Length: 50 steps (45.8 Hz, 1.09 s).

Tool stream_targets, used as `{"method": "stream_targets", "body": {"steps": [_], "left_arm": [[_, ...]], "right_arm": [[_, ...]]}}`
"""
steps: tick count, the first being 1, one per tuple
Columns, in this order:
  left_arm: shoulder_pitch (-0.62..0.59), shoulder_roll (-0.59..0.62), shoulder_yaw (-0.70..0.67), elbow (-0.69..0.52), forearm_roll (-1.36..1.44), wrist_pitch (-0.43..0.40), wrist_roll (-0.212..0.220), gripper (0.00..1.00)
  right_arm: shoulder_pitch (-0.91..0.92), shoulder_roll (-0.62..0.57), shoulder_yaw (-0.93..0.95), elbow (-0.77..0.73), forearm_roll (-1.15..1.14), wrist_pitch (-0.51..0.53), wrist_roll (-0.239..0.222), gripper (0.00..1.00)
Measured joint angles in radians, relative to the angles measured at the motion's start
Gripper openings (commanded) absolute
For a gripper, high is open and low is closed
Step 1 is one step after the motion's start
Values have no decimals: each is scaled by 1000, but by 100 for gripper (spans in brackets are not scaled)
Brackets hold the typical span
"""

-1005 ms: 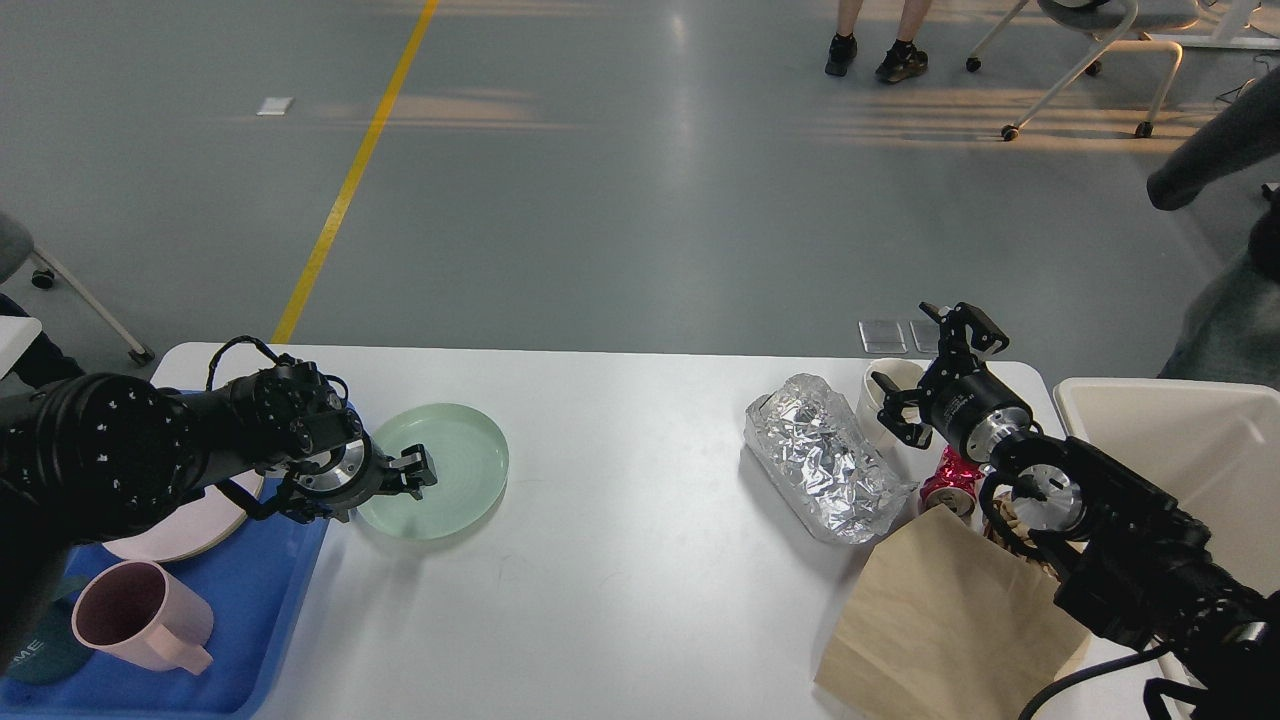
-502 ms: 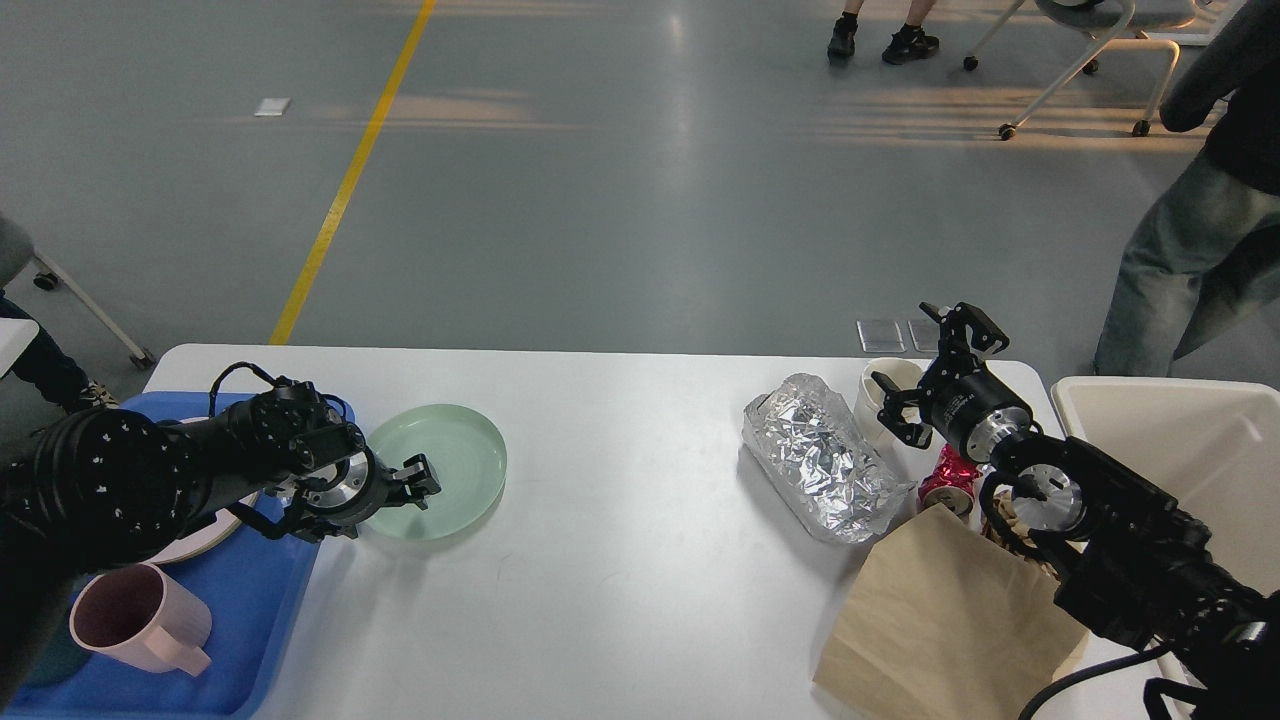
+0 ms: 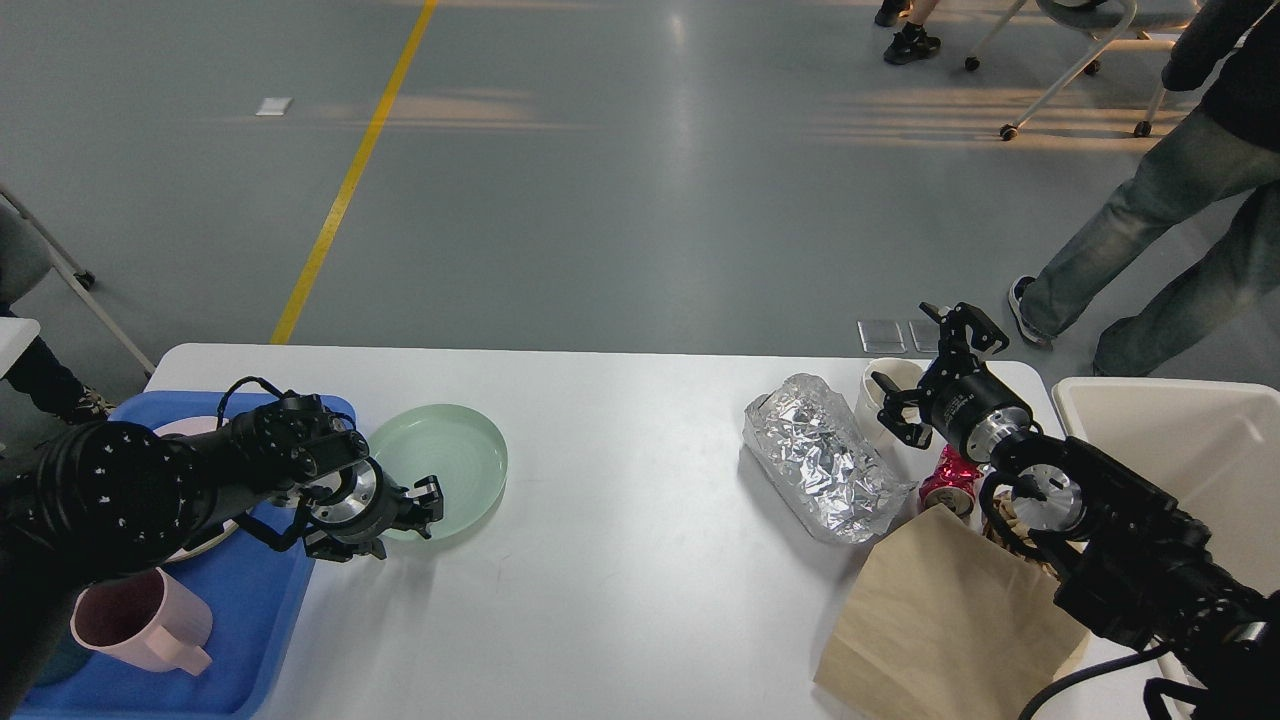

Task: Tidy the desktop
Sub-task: 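Lift the pale green plate and place it on the blue tray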

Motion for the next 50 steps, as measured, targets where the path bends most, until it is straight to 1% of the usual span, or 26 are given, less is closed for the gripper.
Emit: {"method": "stream_targets", "body": {"steps": [1, 5, 9, 26, 35, 38, 42, 46, 50], "left_arm": [[0, 0, 0, 4, 0, -24, 0, 0], [0, 0, 0, 20, 3, -129, 1, 0], [0, 0, 1, 28, 4, -187, 1, 0], [-23, 2, 1, 48, 7, -222, 1, 0], [-114, 18, 5, 51, 14, -239, 3, 0], [-160, 36, 6, 51, 15, -256, 13, 0], [-223, 56, 5, 51, 16, -288, 39, 0], [-281, 78, 3, 51, 16, -339, 65, 0], [-313, 117, 4, 52, 17, -392, 78, 0]], "right_arm": [[0, 0, 0, 0, 0, 0, 0, 100], [0, 0, 0, 0, 0, 0, 0, 100], [0, 0, 0, 0, 0, 0, 0, 100], [0, 0, 0, 0, -1, 0, 0, 100], [0, 0, 0, 0, 0, 0, 0, 100], [0, 0, 0, 0, 0, 0, 0, 100], [0, 0, 0, 0, 0, 0, 0, 100], [0, 0, 0, 0, 0, 0, 0, 100], [0, 0, 0, 0, 0, 0, 0, 100]]}}
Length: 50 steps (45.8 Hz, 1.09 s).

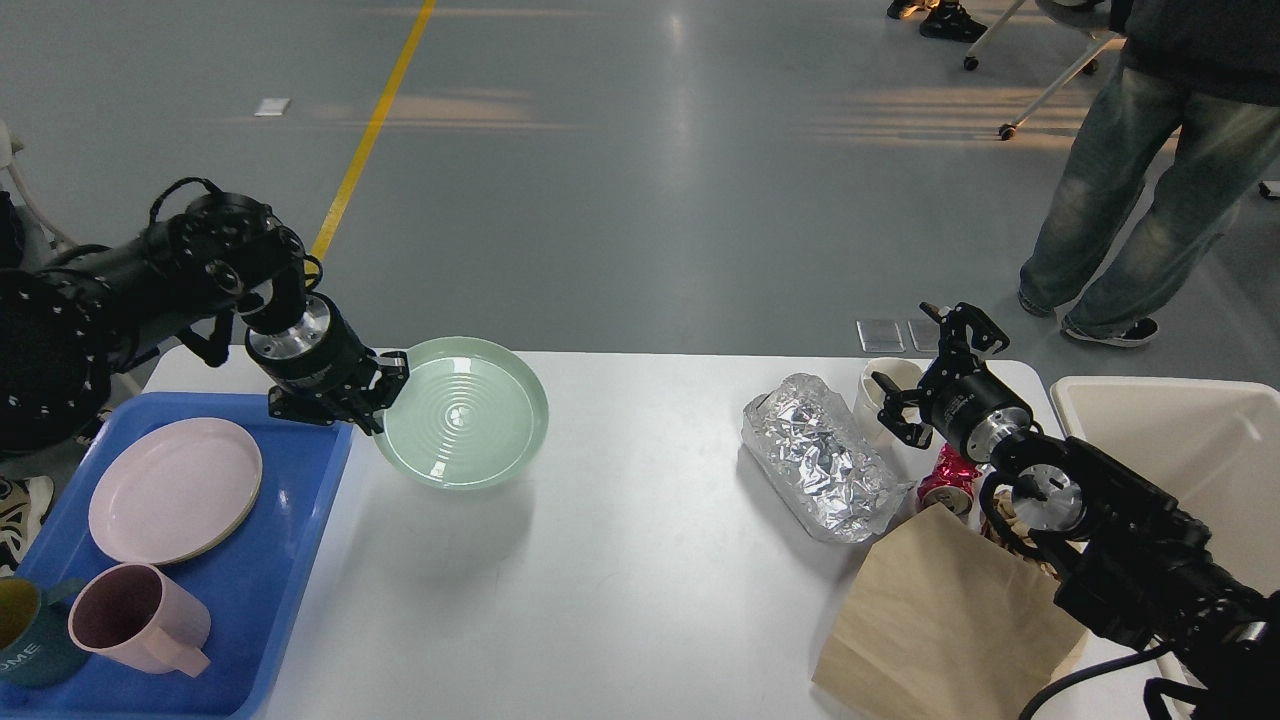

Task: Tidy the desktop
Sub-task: 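Lift the pale green plate and place it on the blue tray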

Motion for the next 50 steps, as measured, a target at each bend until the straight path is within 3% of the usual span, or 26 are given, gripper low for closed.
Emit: {"method": "stream_targets", "body": {"steps": [8, 15, 24, 37, 50], "left_arm": [[15, 146, 4, 12, 1, -18, 5, 0], [132, 269, -3, 102, 2, -2, 5, 0], [285, 294, -79, 288, 0, -1, 6, 0], [441, 293, -188, 486, 1, 10, 53, 0], [494, 284, -222, 540, 2, 33, 59, 1]], "right_arm": [[0, 0, 0, 0, 0, 0, 0, 100], [0, 0, 0, 0, -1, 0, 0, 100], [0, 0, 0, 0, -1, 0, 0, 100], [0, 0, 0, 0, -1, 0, 0, 100], [0, 0, 0, 0, -1, 0, 0, 100]]}}
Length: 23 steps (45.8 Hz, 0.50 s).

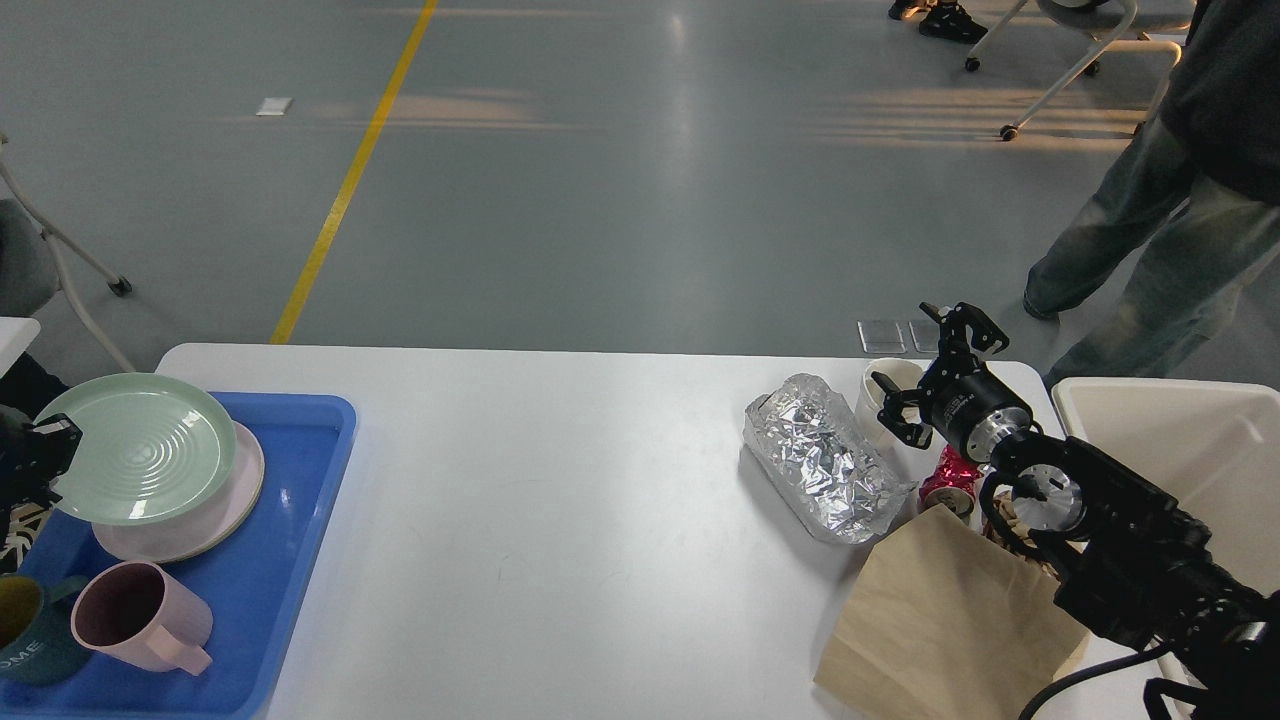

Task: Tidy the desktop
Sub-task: 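Lift the pale green plate and place it on the blue tray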

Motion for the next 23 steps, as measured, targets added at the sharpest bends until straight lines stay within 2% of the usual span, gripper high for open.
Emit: {"method": "stream_targets", "body": {"steps": [5, 8, 13, 17, 23], "left_arm": [[6, -7, -4, 0, 0, 16, 0, 4], [10, -11, -7, 0, 0, 19, -1, 10], [12, -14, -12, 0, 0, 21, -2, 30], [12, -25, -12, -1, 0, 24, -5, 41], [13, -32, -12, -2, 1, 48, -10, 64]], "right_arm": [[0, 0, 0, 0, 0, 0, 0, 100], [0, 0, 0, 0, 0, 0, 0, 100], [0, 0, 0, 0, 0, 0, 0, 100], [0, 0, 0, 0, 0, 0, 0, 100], [0, 0, 0, 0, 0, 0, 0, 100]]}}
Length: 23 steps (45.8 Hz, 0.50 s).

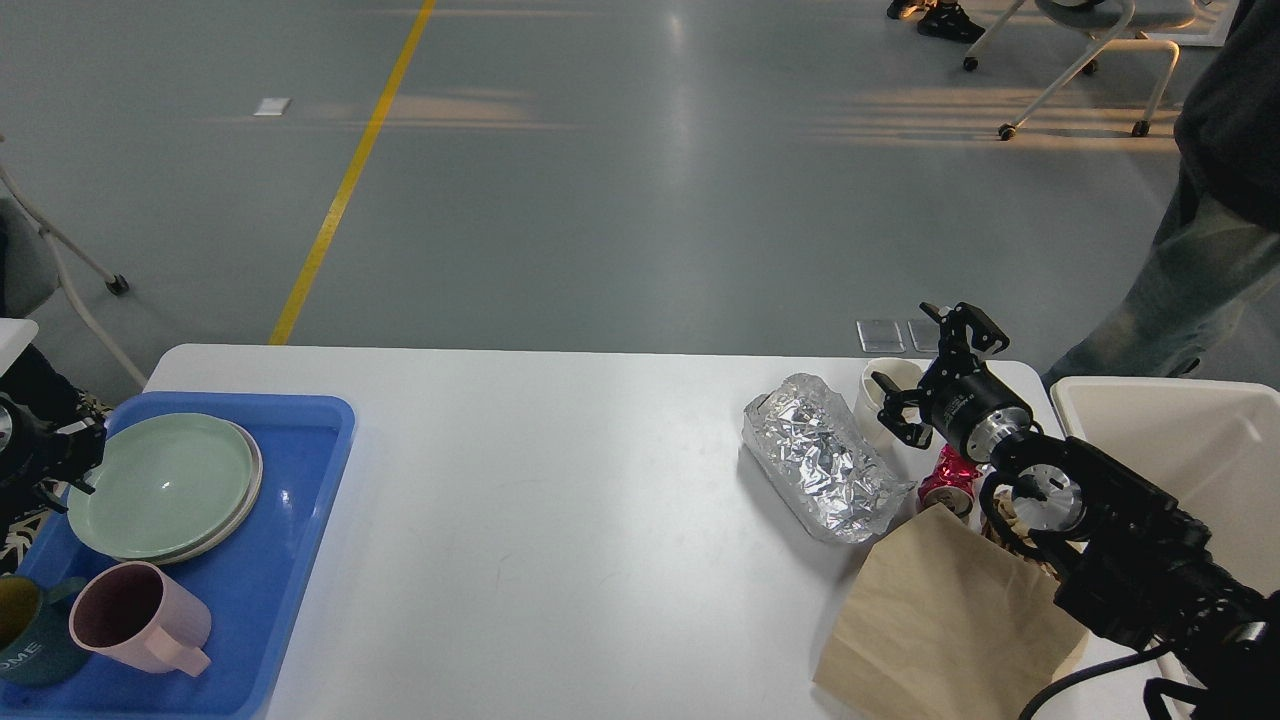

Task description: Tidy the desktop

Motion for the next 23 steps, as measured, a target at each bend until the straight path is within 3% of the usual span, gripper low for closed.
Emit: {"method": "stream_targets", "body": {"steps": [4, 6, 15, 23], "left_arm": [[0, -7, 0, -3, 0, 40, -2, 84], [0, -10, -2, -4, 0, 65, -4, 89], [7, -27, -86, -10, 0, 232, -2, 95], [32, -75, -239, -12, 1, 245, 4, 96]], "right_arm": [[0, 0, 0, 0, 0, 0, 0, 100], [0, 0, 0, 0, 0, 0, 0, 100], [0, 0, 0, 0, 0, 0, 0, 100], [0, 0, 0, 0, 0, 0, 0, 100]]}}
